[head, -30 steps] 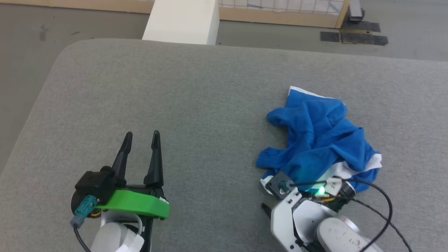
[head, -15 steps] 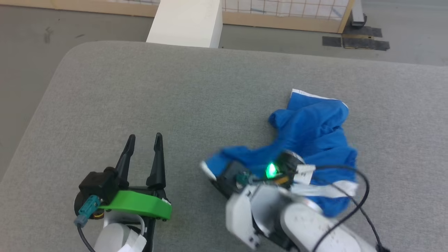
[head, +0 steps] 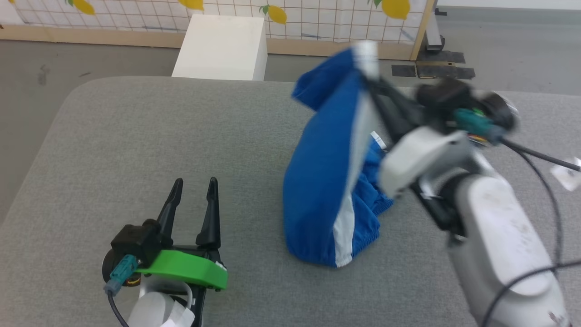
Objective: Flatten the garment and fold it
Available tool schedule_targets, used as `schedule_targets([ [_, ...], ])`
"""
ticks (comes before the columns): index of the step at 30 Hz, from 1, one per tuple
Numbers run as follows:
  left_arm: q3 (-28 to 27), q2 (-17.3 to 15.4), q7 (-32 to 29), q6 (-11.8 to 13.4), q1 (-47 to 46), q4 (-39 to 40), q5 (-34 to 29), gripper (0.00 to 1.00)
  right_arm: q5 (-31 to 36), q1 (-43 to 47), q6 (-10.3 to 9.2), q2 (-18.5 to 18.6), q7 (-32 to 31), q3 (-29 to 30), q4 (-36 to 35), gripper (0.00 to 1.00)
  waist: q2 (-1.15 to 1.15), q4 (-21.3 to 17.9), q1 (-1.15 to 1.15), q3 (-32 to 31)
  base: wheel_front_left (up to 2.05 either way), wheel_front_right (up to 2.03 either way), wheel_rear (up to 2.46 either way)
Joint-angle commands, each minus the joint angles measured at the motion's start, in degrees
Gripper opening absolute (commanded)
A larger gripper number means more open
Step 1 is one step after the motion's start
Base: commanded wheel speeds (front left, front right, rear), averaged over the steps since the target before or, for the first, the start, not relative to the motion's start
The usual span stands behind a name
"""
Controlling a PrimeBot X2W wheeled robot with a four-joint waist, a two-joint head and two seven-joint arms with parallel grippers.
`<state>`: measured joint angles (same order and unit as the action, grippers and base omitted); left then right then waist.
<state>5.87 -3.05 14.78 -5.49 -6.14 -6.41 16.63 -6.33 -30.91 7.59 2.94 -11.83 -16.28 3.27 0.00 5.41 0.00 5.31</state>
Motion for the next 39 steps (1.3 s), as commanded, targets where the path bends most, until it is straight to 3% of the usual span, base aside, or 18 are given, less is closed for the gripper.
schedule_targets([
  [1,0.11,0.17,0.21,-0.34,0.43,-0.15,-0.41,1.0,1.91,3.4,-0.1,0.14,-0.85,3.8,0.69,0.0,0.0,-0.44,0.0,-0.04,0.0,0.0,0.0],
  [8,0.42,0.17,0.22,-0.56,-0.46,-0.09,-0.63,1.0,10.69,16.44,-0.1,0.28,-4.45,26.36,4.12,0.0,0.0,-1.98,0.0,1.58,0.0,0.0,0.0],
  [12,0.5,0.17,0.22,-0.69,-1.07,-0.39,-0.77,1.0,12.78,21.54,-0.1,0.03,-6.12,34.82,6.46,0.0,0.0,-2.82,0.0,2.05,0.0,0.0,0.0],
  [15,0.54,0.17,0.22,-0.79,-1.4,-0.62,-0.9,1.0,12.09,23.75,-0.1,-0.02,-7.5,38.07,8.52,0.0,0.0,-3.39,0.0,2.15,0.0,0.0,0.0],
  [16,0.52,0.17,0.22,-0.83,-1.5,-0.73,-0.94,1.0,11.57,24.42,-0.1,-0.03,-8.33,38.73,9.36,0.2,0.0,-3.59,0.0,2.09,0.0,0.0,0.0],
  [17,0.52,0.17,0.22,-0.86,-1.54,-0.82,-0.94,1.0,11.06,25.0,-0.1,-0.04,-8.98,39.25,9.9,0.67,0.0,-3.78,0.0,2.02,0.0,0.0,0.0],
  [18,0.52,0.17,0.22,-0.87,-1.55,-0.86,-0.97,1.0,10.77,25.33,-0.1,-0.04,-9.25,39.71,10.08,1.0,0.0,-3.95,0.0,1.95,0.0,0.0,0.0],
  [24,0.99,0.17,0.22,-1.06,-1.3,-1.44,-0.84,1.0,9.39,26.67,-0.1,-0.05,-2.39,41.08,6.7,1.0,0.0,-4.45,0.0,0.94,0.0,0.0,0.0],
  [29,3.68,0.17,0.22,-1.45,-0.96,-1.82,-0.5,1.0,7.36,29.33,-0.1,-0.05,8.18,34.42,1.53,1.0,0.0,-4.92,0.0,0.09,0.0,0.0,0.0],
  [34,14.77,0.1,-0.81,-1.93,-1.93,-4.77,0.1,1.0,5.4,31.2,-0.1,-0.06,11.71,29.85,0.16,1.0,0.0,-5.73,0.0,-0.31,0.0,0.0,0.0],
  [39,27.77,-1.23,-8.06,-1.98,-4.71,-8.57,5.51,1.0,4.59,31.46,-0.1,-0.06,11.91,27.65,-0.37,1.0,0.0,-7.05,0.0,-0.27,0.0,0.0,0.0],
])
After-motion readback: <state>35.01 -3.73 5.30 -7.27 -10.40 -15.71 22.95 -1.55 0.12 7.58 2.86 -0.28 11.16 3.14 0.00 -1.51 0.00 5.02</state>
